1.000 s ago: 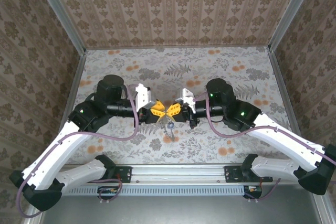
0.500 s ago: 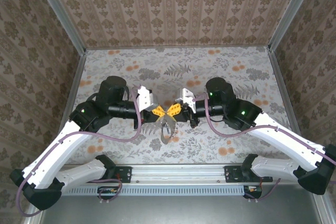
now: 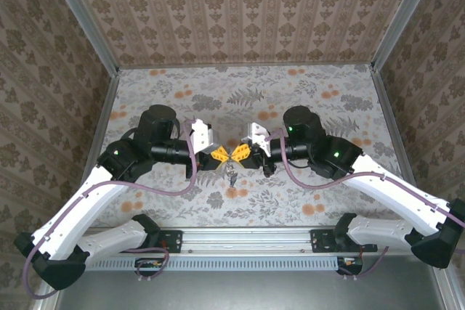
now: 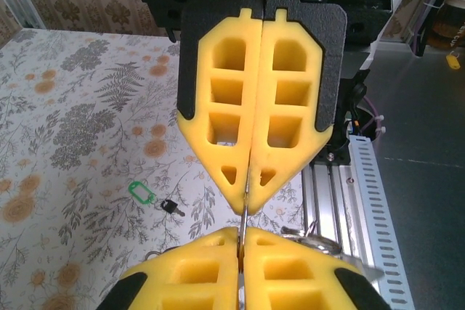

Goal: Put the keys on the keyring

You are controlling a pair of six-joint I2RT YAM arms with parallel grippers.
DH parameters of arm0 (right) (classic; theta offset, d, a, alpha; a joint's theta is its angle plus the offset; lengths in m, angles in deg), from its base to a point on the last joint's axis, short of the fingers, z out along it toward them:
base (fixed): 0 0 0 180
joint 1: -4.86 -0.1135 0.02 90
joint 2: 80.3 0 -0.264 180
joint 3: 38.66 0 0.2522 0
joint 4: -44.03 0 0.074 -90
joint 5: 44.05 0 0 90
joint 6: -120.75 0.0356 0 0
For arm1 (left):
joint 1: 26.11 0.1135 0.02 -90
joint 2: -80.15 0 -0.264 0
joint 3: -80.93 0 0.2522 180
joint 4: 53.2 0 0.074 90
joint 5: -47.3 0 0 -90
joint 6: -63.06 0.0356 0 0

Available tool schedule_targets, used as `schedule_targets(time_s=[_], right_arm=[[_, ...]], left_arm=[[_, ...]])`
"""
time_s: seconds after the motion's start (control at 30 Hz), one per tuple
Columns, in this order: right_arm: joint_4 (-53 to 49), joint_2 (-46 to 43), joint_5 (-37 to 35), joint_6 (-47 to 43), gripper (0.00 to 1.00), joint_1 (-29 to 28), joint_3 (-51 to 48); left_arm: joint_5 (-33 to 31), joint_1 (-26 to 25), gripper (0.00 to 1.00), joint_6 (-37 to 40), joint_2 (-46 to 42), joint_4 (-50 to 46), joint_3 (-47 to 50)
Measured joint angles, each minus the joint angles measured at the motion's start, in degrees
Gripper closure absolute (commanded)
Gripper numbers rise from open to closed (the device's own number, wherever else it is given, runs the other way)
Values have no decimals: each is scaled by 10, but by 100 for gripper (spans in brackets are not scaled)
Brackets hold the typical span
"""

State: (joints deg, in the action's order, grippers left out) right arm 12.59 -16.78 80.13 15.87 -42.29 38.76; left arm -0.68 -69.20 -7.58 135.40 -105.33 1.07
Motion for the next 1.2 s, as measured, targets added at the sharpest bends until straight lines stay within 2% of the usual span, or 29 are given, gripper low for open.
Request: schedule_targets(time_s=[0.1,0.13,0.2,0.27,0.37,0.5,0.67,0.83,0.97,1.2], right_arm=[[-7,1,-4,0,100,0,2],[-8,2,-6,0,93,0,3],[-10,2,-10,1,69,0,4],[-10,2,-18,4,50,0,4],[2,-16,-50,27,36,0,-14],[0,-73,-117,79,29,8,-67],[-44,-96,-212,159,29,52,-95],[-74,-57,-265,259,34,167,-123],[-80,26,-264,309,37,207,-150],[-56,165,-237,357,43,222,-163]], left_arm=[[2,0,100,0,2,0,0],[2,0,100,0,3,1,1],[2,0,100,-1,2,8,7],[2,1,100,-5,2,20,18],[0,13,100,-22,-3,41,46],[-7,33,100,-56,-23,67,101],[-20,44,100,-94,-61,92,151],[-28,46,100,-130,-81,123,162],[-31,47,100,-146,-93,133,167],[-33,64,100,-153,-95,135,167]])
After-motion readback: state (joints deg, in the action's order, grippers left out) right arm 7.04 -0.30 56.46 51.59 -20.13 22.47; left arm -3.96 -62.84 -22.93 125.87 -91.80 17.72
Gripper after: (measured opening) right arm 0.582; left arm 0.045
